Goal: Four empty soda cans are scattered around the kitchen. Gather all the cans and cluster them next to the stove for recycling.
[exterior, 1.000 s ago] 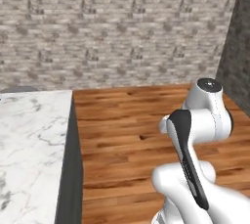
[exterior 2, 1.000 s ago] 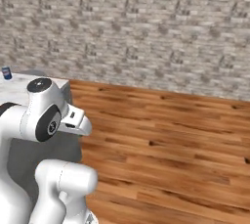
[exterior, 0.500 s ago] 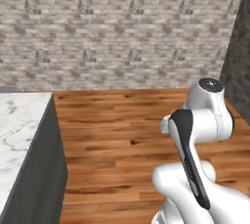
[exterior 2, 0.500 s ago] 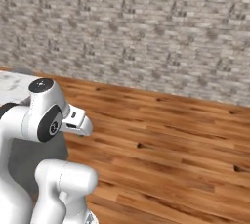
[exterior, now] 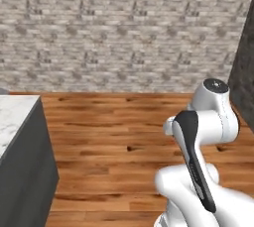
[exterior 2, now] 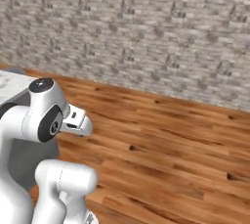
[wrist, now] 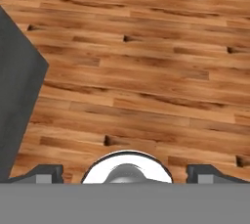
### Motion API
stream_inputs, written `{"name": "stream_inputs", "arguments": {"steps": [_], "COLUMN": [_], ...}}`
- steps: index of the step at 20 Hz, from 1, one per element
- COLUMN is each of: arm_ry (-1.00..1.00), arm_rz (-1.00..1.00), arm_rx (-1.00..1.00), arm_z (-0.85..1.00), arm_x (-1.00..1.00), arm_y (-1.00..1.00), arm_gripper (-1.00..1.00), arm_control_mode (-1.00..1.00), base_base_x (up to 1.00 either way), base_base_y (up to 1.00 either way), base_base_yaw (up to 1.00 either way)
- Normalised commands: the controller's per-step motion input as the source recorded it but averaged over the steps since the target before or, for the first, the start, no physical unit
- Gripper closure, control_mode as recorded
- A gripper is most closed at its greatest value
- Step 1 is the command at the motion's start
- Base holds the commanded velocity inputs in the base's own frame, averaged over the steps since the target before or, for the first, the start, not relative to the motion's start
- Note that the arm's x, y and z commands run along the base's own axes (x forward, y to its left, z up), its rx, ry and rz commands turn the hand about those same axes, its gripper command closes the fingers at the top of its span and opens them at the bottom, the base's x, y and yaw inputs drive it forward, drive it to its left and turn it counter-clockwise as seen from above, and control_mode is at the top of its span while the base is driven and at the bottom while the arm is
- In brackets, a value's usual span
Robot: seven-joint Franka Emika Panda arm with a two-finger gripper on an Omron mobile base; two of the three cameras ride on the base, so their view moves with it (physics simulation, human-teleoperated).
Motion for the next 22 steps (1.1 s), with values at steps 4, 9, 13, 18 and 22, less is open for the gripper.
{"name": "stream_inputs", "arguments": {"steps": [4, 9, 13, 18, 22], "arm_ry": [0.00, 0.00, 0.00, 0.00, 0.00], "arm_rz": [0.00, 0.00, 0.00, 0.00, 0.00], "arm_rx": [0.00, 0.00, 0.00, 0.00, 0.00], "arm_z": [0.00, 0.00, 0.00, 0.00, 0.00], "arm_x": [0.00, 0.00, 0.00, 0.00, 0.00], "arm_y": [0.00, 0.00, 0.00, 0.00, 0.00], "arm_gripper": [-1.00, -1.00, -1.00, -1.00, -1.00], "arm_control_mode": [1.00, 1.00, 1.00, 1.00, 1.00], "base_base_x": [1.00, 1.00, 1.00, 1.00, 1.00], "base_base_y": [-0.23, -0.32, -0.36, -0.35, -0.49], "base_base_yaw": [0.03, 0.05, 0.05, 0.06, 0.05]}}
